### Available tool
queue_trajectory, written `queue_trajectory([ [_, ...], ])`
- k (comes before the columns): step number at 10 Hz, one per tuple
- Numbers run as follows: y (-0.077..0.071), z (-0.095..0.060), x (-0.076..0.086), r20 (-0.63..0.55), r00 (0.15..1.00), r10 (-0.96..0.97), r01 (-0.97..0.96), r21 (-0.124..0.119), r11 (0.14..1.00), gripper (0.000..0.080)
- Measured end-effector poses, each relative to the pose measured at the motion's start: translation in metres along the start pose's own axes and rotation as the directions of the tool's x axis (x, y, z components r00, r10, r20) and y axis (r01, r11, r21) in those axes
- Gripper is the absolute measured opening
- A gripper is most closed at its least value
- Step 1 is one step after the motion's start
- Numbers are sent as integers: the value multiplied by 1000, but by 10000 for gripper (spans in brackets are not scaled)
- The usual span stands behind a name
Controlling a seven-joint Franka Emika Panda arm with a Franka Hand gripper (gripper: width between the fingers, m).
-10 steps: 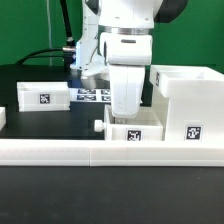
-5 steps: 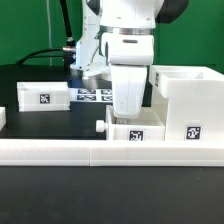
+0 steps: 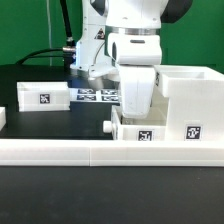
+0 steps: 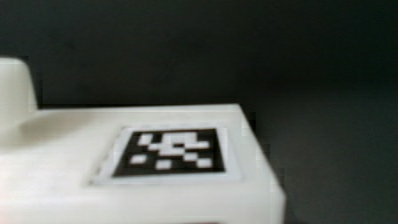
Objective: Assemble drawer
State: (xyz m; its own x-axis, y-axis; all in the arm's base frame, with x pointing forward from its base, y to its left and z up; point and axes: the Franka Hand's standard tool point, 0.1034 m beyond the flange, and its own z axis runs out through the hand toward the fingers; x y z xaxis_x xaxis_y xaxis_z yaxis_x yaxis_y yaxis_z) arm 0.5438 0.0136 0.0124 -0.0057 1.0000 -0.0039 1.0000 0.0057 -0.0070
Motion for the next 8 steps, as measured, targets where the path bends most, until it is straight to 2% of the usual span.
queue_trajectory([
  [4,3,-1,6,-4,1000,-3,3,-6,1000,41],
  [7,2,0,3,-3,1000,13,-13,-4,1000,45],
  [8,4,-5,4,-3,998,57,-57,-11,998,211],
])
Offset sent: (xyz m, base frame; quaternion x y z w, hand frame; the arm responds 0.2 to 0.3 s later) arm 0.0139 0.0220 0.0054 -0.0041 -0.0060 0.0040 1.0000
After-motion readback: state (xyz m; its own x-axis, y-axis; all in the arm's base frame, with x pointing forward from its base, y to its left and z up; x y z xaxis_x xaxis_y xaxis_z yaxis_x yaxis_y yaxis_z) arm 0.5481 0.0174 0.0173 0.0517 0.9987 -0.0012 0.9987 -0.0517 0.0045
